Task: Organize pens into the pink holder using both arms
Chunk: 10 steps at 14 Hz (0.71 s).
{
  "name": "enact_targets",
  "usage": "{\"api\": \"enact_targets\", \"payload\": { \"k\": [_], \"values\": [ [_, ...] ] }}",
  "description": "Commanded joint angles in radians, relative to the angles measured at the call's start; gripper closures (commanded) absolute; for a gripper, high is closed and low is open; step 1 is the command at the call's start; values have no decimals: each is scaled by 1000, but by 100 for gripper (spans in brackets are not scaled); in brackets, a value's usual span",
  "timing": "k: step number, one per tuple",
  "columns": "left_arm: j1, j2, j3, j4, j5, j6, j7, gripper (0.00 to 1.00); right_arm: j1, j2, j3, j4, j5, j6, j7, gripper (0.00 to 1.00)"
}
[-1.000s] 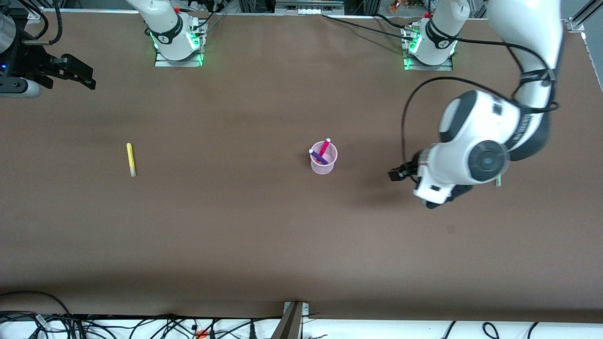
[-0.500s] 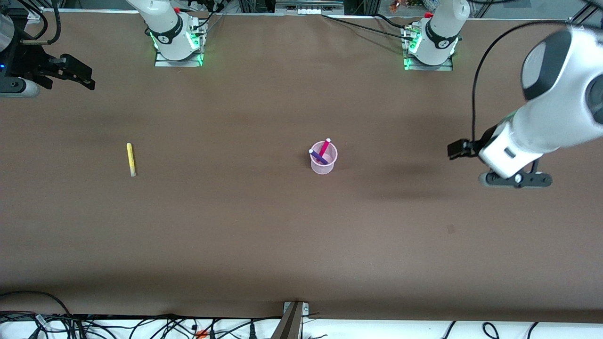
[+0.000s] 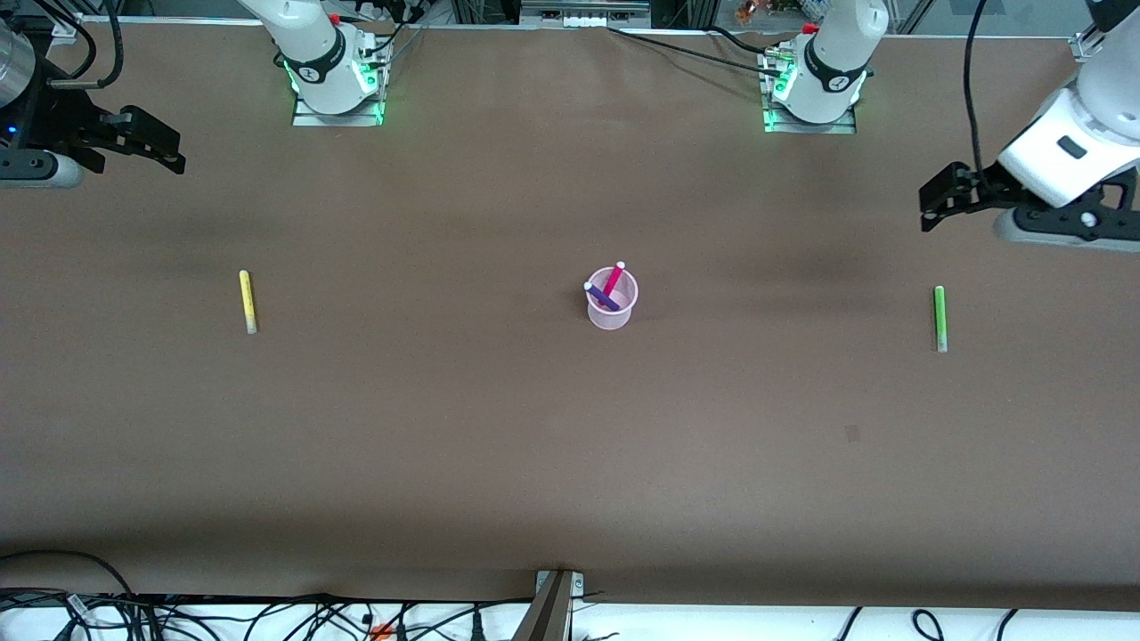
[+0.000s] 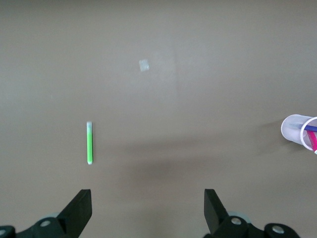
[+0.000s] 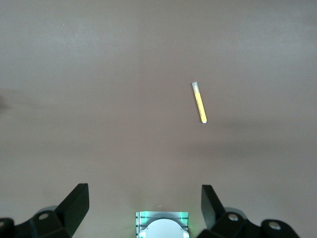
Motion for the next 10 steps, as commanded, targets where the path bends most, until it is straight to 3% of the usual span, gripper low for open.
{"api": "enact_targets", "payload": {
  "k": [1,4,10],
  "values": [
    [-7,-31,47,-74,-39,34,23,0,5,13,2,28,-11,-1,8,0],
    [-3,19,44,-11,-38,14,21,0,5,14,2,28,-11,-1,8,0],
    [-4,22,43,-4,-38,-6,3,0,5,14,4,28,-11,-1,8,0]
  ]
}}
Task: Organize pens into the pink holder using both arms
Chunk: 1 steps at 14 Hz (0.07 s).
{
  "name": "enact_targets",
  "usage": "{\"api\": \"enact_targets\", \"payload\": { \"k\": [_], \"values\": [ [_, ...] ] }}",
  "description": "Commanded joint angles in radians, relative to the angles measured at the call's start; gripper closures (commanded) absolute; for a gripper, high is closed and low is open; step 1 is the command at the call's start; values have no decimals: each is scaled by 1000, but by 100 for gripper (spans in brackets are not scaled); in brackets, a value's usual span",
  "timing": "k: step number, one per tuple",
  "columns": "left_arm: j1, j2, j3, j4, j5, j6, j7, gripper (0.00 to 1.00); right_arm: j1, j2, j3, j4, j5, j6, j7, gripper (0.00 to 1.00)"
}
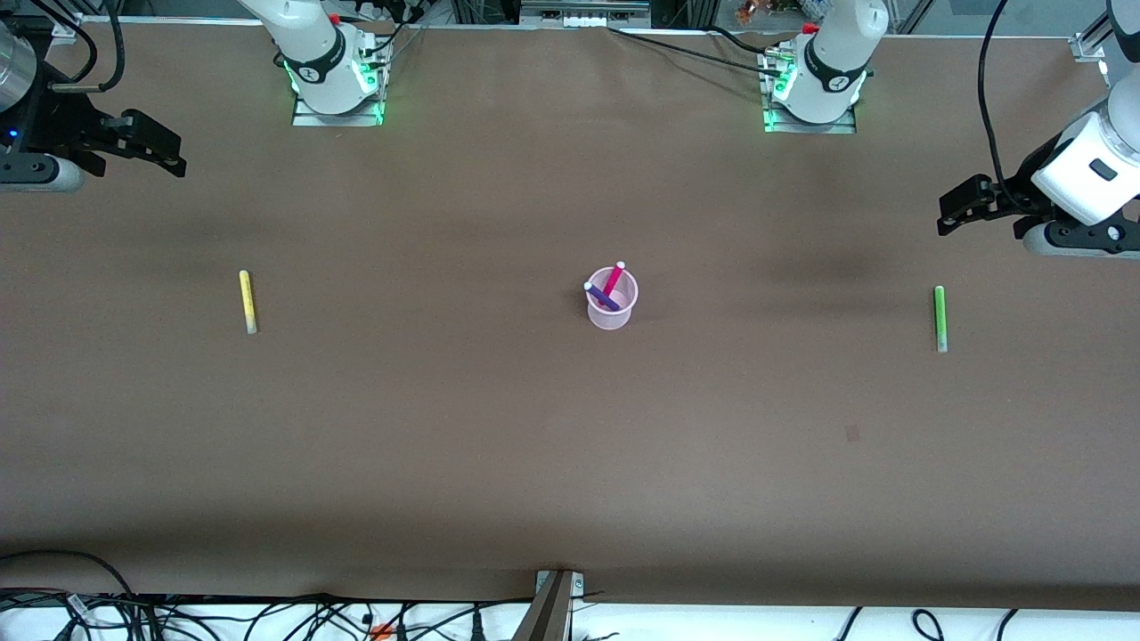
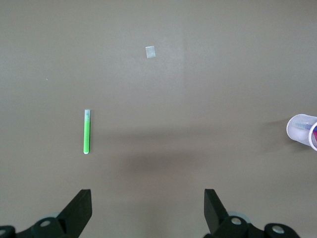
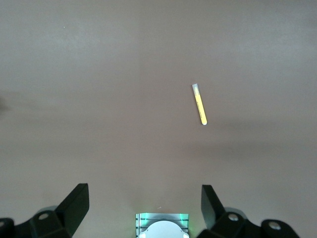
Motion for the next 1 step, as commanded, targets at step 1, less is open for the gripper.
{"api": "enact_targets", "payload": {
  "k": [1],
  "values": [
    [-2,14,-1,34,-14,-24,-18,0,5,10,2,25,-11,-7,8,0]
  ]
}}
